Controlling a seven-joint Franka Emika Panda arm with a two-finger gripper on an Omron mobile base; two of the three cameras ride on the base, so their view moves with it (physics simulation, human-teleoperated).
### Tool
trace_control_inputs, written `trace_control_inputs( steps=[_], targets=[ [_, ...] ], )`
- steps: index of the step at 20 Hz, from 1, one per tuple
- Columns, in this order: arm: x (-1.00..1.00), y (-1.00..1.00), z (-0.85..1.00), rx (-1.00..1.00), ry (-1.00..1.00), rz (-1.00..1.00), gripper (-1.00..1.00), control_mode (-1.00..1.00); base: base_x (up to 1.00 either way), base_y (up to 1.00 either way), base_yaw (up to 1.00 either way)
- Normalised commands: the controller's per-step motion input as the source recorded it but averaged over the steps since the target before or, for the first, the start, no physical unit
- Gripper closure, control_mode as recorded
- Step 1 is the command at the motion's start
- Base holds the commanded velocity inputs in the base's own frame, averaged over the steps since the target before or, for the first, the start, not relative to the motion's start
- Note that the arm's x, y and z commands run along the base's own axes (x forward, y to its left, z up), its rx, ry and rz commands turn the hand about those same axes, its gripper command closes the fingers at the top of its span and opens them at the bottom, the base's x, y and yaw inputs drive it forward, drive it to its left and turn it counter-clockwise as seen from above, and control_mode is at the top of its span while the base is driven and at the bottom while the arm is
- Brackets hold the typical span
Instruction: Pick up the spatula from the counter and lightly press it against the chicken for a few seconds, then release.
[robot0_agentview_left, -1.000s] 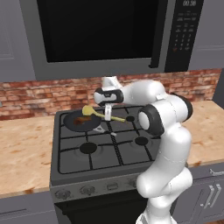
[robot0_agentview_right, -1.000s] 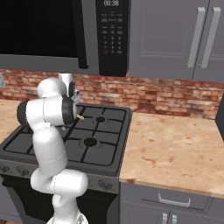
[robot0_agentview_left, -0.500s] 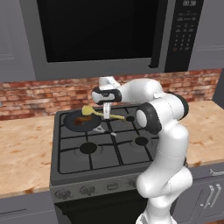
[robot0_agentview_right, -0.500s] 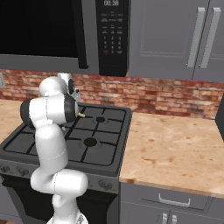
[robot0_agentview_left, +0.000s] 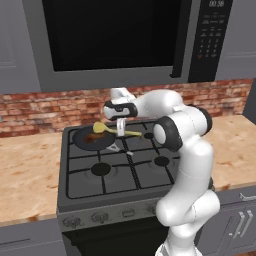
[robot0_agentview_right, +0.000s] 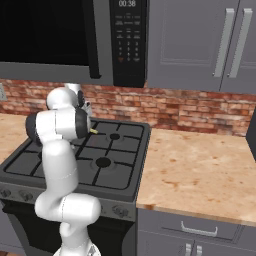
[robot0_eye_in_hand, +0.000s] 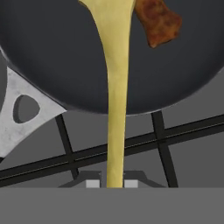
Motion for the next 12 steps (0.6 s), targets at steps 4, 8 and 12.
trace_control_inputs(
  steps=[4, 8, 12],
  targets=[
    [0.07, 0.05, -0.11, -0.04, 0.00, 0.01, 1.00, -1.00, 0.00, 0.00, 0.00],
    [0.06, 0.08, -0.05, -0.04, 0.00, 0.00, 1.00, -1.00, 0.00, 0.00, 0.00],
    [0.10, 0.05, 0.00, -0.02, 0.00, 0.01, 1.00, -1.00, 0.00, 0.00, 0.00]
  ],
)
